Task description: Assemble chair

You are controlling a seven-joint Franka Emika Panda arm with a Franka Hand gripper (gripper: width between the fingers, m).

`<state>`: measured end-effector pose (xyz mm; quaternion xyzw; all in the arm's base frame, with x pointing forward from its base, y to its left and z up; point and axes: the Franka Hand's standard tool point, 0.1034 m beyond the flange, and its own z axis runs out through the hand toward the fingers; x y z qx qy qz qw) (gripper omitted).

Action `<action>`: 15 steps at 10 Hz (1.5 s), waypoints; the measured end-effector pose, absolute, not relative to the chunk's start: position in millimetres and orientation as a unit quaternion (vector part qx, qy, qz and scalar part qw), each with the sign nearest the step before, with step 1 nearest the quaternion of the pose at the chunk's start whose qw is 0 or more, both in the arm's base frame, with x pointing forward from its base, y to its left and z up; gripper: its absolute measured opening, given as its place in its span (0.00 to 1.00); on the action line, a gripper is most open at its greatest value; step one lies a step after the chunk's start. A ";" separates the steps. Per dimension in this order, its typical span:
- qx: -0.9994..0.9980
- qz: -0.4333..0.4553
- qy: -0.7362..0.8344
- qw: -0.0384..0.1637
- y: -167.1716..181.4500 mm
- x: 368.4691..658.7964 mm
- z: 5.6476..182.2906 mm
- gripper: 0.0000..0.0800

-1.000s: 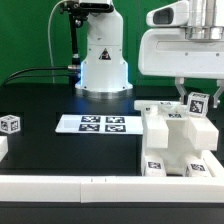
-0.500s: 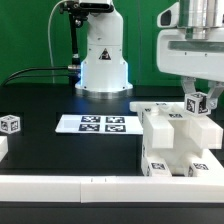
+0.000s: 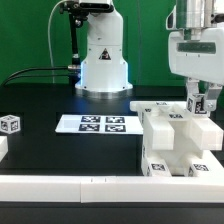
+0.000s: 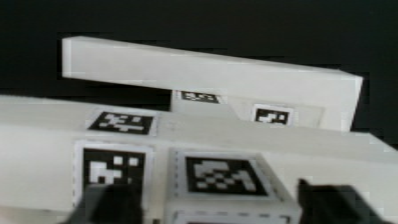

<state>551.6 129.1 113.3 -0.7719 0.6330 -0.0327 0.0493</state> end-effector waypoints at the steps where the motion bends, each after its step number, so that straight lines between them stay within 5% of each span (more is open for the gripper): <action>1: -0.813 -0.030 0.580 0.042 130.4 550.6 113.6 0.71; 4: -0.925 -0.037 0.376 0.036 129.3 552.0 114.8 0.81; 8: -0.984 -0.046 0.170 0.020 126.8 552.5 113.9 0.81; 11: -0.981 -0.046 0.190 0.020 127.7 552.4 113.5 0.78; 13: -0.961 -0.044 0.273 0.024 127.9 552.2 113.2 0.34; 15: -0.930 -0.040 0.363 0.027 127.2 552.2 113.4 0.35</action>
Offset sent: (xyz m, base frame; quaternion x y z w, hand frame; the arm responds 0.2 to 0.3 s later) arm -0.0141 0.0201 0.0010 -0.0093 -0.0556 -0.3206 0.9456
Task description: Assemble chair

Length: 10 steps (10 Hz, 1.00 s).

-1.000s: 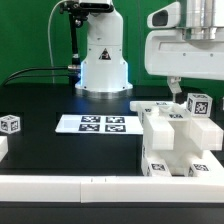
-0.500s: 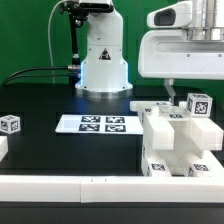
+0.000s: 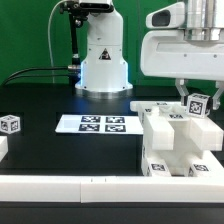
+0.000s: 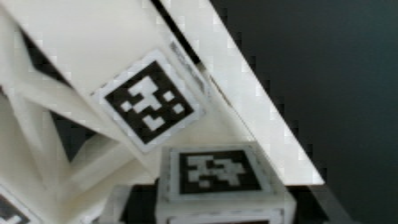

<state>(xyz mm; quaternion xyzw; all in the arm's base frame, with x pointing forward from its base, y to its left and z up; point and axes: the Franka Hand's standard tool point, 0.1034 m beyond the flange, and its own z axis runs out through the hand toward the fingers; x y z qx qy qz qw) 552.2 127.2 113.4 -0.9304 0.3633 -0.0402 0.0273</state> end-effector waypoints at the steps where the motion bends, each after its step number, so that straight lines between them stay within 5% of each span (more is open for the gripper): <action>1: -0.894 -0.033 0.446 0.031 125.3 552.1 114.6 0.35; 5: -0.731 -0.011 0.680 0.047 128.8 551.0 113.8 0.35; 7: -0.732 -0.011 0.680 0.050 128.4 551.5 113.2 0.35; 10: -0.806 -0.016 0.591 0.045 131.8 552.1 111.8 0.77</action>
Offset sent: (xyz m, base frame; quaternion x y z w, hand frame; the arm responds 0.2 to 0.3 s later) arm -0.0032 -0.0024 -0.0001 -0.0037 0.0193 0.3275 0.9446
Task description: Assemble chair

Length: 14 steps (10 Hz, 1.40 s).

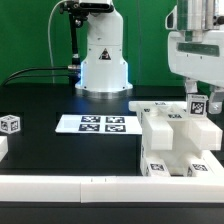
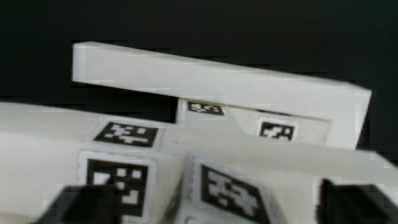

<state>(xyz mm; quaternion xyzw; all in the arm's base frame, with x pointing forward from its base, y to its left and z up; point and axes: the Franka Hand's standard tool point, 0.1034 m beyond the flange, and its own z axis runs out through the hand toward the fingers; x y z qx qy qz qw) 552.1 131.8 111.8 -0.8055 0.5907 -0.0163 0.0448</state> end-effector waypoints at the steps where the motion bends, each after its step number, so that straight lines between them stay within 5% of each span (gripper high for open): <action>1: -0.863 -0.029 0.503 0.046 130.7 555.3 113.0 0.77; 7: -0.973 -0.045 0.226 0.026 124.1 559.5 115.1 0.81; 8: -0.964 -0.044 0.260 0.029 125.0 559.2 114.7 0.65; 9: -0.964 -0.044 0.259 0.029 124.5 559.3 114.7 0.65; 10: -0.963 -0.043 0.266 0.030 124.4 559.3 114.6 0.42; 14: -0.863 -0.027 0.503 0.035 122.1 557.6 114.4 0.35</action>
Offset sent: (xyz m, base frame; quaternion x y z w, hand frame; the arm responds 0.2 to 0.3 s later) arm 0.0000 0.0000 0.0000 0.0000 0.0000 -0.1938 0.9810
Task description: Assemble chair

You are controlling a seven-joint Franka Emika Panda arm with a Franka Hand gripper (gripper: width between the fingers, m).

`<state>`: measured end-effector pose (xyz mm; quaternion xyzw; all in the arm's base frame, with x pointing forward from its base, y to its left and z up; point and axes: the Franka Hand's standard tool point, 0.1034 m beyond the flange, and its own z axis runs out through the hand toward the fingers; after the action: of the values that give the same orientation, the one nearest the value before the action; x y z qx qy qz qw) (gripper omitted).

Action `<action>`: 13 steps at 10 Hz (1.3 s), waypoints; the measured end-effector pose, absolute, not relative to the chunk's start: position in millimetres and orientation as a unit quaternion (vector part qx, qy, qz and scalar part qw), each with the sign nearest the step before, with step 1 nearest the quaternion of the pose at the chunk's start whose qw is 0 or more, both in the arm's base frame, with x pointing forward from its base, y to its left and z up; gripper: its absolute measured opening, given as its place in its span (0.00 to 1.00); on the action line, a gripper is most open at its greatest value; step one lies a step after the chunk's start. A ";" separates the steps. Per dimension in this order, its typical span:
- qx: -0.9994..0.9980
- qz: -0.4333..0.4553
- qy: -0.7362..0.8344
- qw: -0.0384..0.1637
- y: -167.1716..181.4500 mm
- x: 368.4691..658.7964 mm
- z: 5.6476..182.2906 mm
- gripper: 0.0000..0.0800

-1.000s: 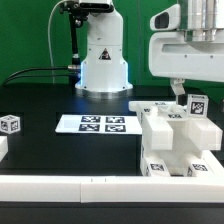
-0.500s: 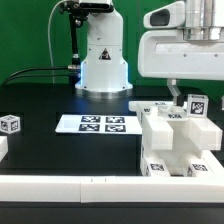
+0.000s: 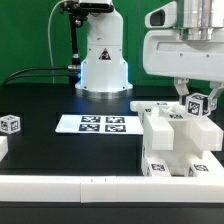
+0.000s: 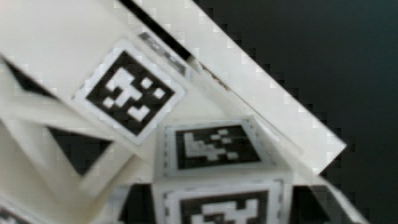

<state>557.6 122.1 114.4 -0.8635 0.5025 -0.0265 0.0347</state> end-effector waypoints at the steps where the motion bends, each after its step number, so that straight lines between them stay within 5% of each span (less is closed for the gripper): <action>1: -0.826 -0.024 0.561 0.037 122.5 557.4 114.2 0.35; 7: -0.700 -0.017 0.713 0.045 121.0 554.6 112.4 0.36; 9: -0.786 -0.025 0.617 0.041 122.0 555.0 112.9 0.71; 13: -0.881 -0.033 0.471 0.033 136.7 547.0 107.7 0.81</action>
Offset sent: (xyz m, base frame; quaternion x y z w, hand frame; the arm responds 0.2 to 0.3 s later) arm -0.0030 0.0002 -0.0042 -0.0024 0.0127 0.3044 0.9525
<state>547.0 136.7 107.7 -0.8807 0.4713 -0.0328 0.0329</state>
